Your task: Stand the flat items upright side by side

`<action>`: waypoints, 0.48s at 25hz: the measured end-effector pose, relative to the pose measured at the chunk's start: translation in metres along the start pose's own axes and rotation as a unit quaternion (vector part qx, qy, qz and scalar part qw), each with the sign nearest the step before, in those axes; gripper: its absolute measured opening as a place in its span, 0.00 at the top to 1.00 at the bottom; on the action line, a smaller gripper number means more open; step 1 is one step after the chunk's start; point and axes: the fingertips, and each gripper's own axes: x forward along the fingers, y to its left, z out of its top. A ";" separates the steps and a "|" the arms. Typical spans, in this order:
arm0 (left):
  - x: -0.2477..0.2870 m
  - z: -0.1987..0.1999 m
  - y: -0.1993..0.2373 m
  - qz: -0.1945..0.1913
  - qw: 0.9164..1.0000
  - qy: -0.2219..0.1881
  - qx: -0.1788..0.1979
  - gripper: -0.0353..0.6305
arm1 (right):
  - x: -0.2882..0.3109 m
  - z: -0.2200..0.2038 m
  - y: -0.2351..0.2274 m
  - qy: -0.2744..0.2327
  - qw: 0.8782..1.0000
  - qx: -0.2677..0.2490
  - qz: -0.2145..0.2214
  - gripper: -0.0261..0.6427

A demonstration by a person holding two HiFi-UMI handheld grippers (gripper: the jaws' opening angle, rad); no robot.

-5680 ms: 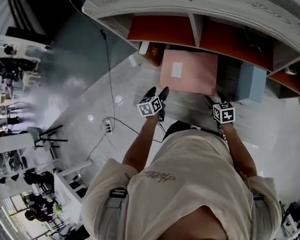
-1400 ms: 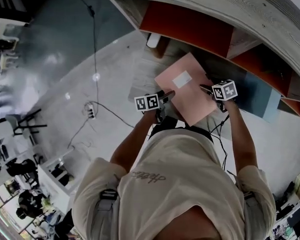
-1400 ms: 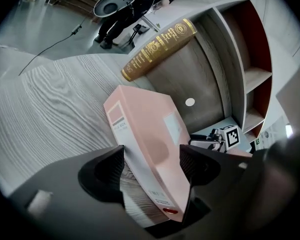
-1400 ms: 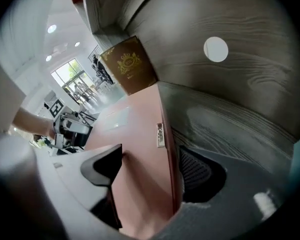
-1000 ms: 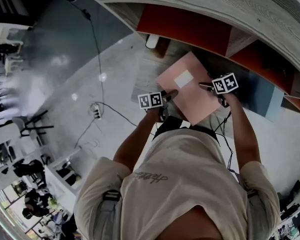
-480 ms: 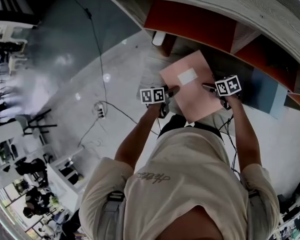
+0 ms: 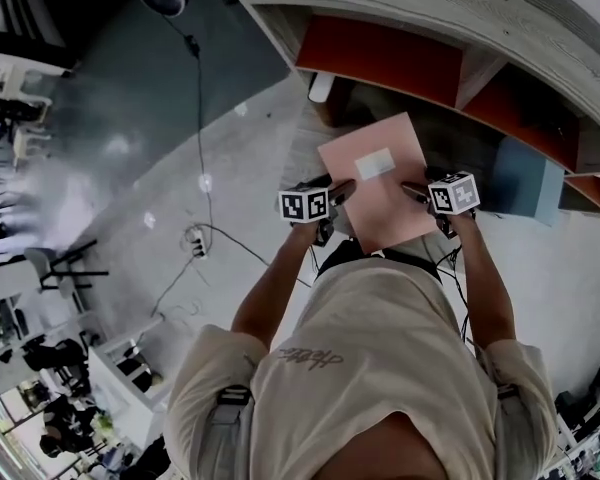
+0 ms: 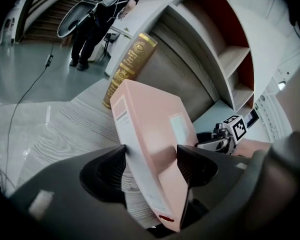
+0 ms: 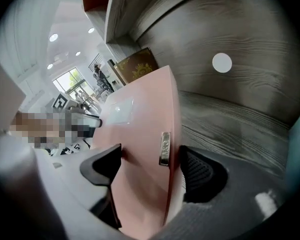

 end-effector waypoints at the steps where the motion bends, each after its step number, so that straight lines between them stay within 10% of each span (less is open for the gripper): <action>1: -0.002 0.003 -0.004 -0.001 1.000 -0.003 0.015 0.45 | -0.004 -0.001 0.002 -0.008 1.000 0.000 -0.004 0.41; 12: -0.024 0.058 -0.050 -0.027 0.985 -0.053 0.163 0.45 | -0.036 -0.001 0.018 -0.108 0.992 0.014 -0.069 0.42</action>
